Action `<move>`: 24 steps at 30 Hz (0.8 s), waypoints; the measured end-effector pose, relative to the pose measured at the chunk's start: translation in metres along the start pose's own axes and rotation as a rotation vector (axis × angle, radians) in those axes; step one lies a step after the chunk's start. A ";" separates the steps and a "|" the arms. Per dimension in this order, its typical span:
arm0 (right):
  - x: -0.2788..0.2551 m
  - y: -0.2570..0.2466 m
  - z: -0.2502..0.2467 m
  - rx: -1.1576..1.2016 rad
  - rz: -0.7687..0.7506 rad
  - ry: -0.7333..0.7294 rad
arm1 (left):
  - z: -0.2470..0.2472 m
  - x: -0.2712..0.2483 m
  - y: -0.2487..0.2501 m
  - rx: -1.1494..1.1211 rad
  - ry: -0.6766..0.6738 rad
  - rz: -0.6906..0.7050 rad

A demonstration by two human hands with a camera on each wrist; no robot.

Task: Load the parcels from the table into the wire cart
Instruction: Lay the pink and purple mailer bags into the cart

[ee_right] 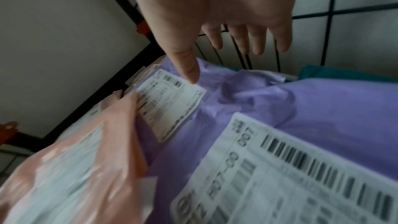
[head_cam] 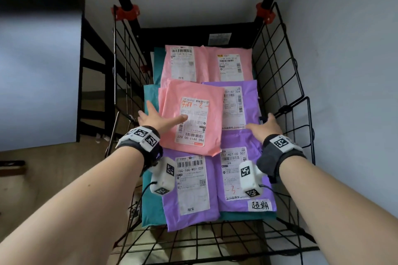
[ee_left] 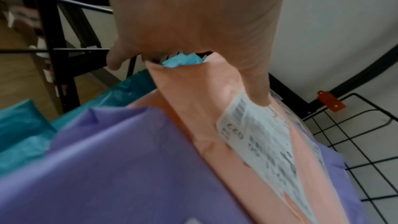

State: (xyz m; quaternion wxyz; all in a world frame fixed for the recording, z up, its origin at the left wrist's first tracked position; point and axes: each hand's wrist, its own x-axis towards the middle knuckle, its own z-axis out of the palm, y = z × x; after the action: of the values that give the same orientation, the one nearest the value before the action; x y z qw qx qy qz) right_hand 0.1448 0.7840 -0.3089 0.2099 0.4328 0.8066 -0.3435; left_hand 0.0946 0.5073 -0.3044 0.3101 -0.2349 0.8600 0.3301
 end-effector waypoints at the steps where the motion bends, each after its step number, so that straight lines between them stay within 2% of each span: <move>1: 0.003 0.004 -0.003 0.021 0.021 -0.016 | 0.002 0.004 -0.003 -0.008 -0.020 -0.014; 6: 0.014 0.013 0.007 0.047 0.025 -0.126 | 0.012 0.008 -0.002 -0.032 -0.064 0.017; 12: 0.022 0.018 0.013 0.056 0.033 -0.123 | 0.025 0.011 0.006 0.060 -0.047 0.058; 19: 0.028 0.012 0.007 0.001 0.033 -0.173 | 0.017 0.008 0.007 0.039 -0.049 0.048; 22: 0.030 0.003 -0.002 -0.030 0.001 -0.167 | 0.016 0.004 0.009 0.046 0.038 0.049; 24: 0.030 -0.007 -0.006 -0.006 -0.067 -0.164 | 0.013 0.001 0.017 0.136 0.153 0.129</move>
State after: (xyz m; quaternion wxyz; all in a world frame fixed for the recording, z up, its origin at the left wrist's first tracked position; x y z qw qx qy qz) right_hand 0.1229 0.8020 -0.3216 0.2649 0.3753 0.8019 -0.3821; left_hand 0.0886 0.5278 -0.3053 0.2367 -0.1820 0.9150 0.2714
